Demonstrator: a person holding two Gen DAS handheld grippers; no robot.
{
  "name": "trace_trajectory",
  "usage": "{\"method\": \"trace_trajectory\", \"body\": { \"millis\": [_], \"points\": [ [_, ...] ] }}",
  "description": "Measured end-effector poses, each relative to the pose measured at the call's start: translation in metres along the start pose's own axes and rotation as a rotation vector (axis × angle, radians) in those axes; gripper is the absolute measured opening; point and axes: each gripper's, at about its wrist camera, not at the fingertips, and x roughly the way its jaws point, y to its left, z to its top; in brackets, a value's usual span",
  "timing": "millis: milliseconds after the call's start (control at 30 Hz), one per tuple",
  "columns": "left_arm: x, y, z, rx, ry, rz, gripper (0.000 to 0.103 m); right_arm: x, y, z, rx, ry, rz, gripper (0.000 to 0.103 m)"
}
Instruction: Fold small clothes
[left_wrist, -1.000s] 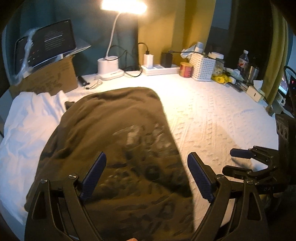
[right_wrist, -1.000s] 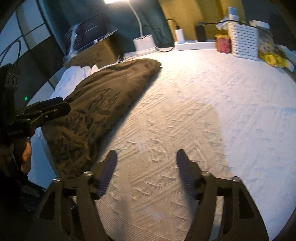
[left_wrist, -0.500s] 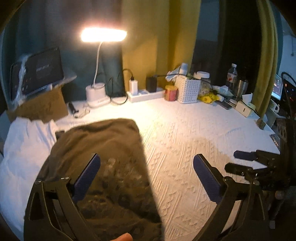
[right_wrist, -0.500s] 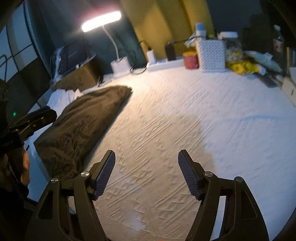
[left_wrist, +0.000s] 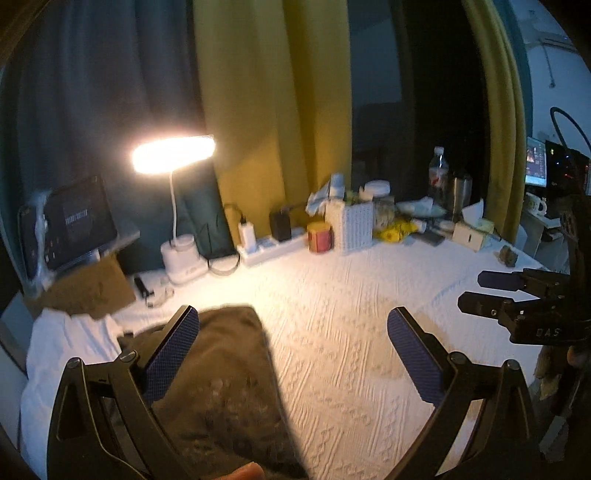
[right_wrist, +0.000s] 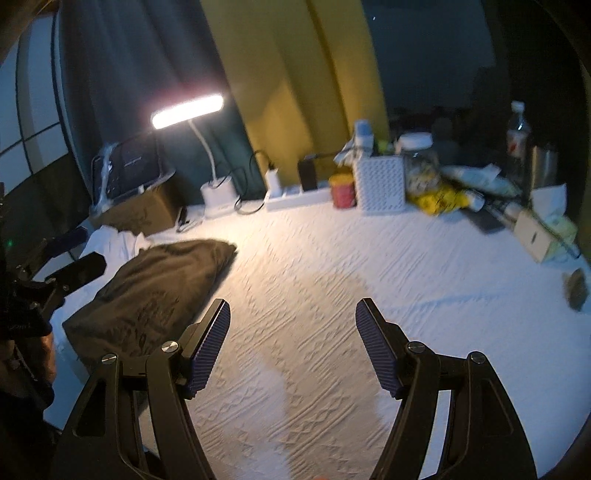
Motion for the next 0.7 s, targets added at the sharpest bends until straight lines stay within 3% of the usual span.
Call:
{"method": "trace_trajectory", "body": {
  "millis": [133, 333, 533, 700],
  "points": [
    [-0.015, -0.003, 0.012, 0.005, -0.095, -0.001, 0.101, -0.016, -0.003, 0.011, -0.015, -0.047, -0.040, 0.074],
    [-0.030, -0.005, 0.025, -0.001, -0.165, -0.010, 0.101, -0.039, -0.002, 0.024, -0.057, -0.116, -0.113, 0.074],
    [-0.055, 0.001, 0.032, -0.030, -0.291, 0.083, 0.101, -0.059, 0.004, 0.033, -0.088, -0.176, -0.181, 0.074],
    [-0.071, 0.009, 0.035, -0.060, -0.330, 0.121, 0.101, -0.084, 0.015, 0.041, -0.099, -0.262, -0.228, 0.074]
  ]
}}
